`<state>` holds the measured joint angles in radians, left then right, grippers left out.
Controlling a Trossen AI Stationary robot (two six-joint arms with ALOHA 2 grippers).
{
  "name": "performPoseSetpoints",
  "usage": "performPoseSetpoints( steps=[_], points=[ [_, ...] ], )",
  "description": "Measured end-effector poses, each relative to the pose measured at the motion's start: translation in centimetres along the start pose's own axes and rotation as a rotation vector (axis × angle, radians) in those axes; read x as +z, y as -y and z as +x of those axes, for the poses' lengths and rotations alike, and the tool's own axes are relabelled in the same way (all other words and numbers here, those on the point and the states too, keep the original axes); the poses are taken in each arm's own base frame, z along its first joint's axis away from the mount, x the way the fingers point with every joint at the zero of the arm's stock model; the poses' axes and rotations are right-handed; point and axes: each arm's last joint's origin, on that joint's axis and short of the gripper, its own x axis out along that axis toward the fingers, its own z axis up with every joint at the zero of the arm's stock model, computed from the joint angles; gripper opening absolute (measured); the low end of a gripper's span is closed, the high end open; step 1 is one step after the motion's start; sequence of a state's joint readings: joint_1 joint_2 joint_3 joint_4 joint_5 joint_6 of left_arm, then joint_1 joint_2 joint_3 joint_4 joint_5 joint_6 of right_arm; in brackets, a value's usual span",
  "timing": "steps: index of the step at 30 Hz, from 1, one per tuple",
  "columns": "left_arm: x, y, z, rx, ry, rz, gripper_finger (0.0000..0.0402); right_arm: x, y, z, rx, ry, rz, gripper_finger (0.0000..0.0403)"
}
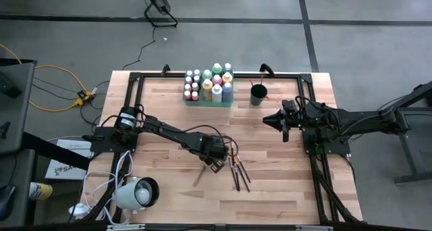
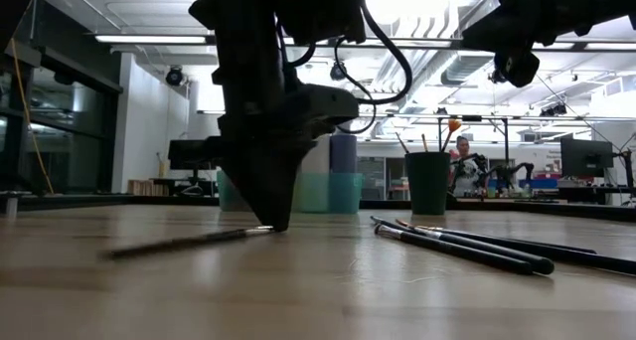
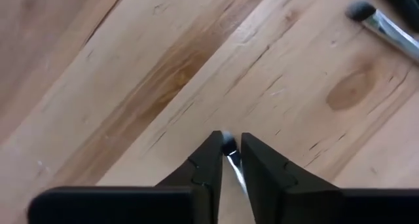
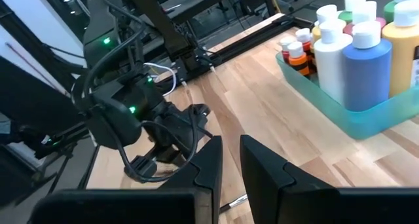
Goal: Pick & Place Paint Supplies
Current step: Put the silver paint brush into the green cup
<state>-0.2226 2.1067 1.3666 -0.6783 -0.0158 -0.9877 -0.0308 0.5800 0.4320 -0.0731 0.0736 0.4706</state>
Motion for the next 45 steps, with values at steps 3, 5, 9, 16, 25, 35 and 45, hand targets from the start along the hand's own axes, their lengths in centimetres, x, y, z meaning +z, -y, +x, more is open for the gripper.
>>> performPoseSetpoints(
  steps=[3, 5, 9, 16, 25, 35, 45],
  points=[
    [0.0, -0.1, 0.0, 0.003, -0.005, 0.068, 0.0031, 0.0, 0.0, 0.0, 0.005, -0.003, 0.000, 0.0048],
    [0.0, -0.1, 0.0, 0.002, -0.008, 0.102, 0.0014, 0.0, 0.0, 0.0, 0.005, -0.003, 0.000, 0.0048],
    [0.0, -0.1, 0.0, 0.001, -0.009, 0.149, 0.0006, 0.0, 0.0, 0.0, 0.005, -0.003, 0.000, 0.0048],
    [0.0, -0.1, 0.0, 0.000, -0.009, 0.246, 0.0002, 0.0, 0.0, 0.0, 0.005, -0.003, 0.000, 0.0048],
    [0.2, 0.3, -1.1, 0.005, 0.015, 0.402, 0.0000, 0.0, 0.0, 0.0, 0.006, -0.001, 0.005, 0.0048],
    [1.7, 2.2, -4.3, 0.043, 0.077, 0.551, 0.0000, 0.0, 0.0, 0.0, 0.006, -0.002, 0.008, 0.0048],
    [2.6, 3.1, -6.3, 0.061, 0.133, 0.615, 0.0000, 0.0, 0.0, 0.0, 0.006, -0.002, 0.008, 0.0048]
  ],
)
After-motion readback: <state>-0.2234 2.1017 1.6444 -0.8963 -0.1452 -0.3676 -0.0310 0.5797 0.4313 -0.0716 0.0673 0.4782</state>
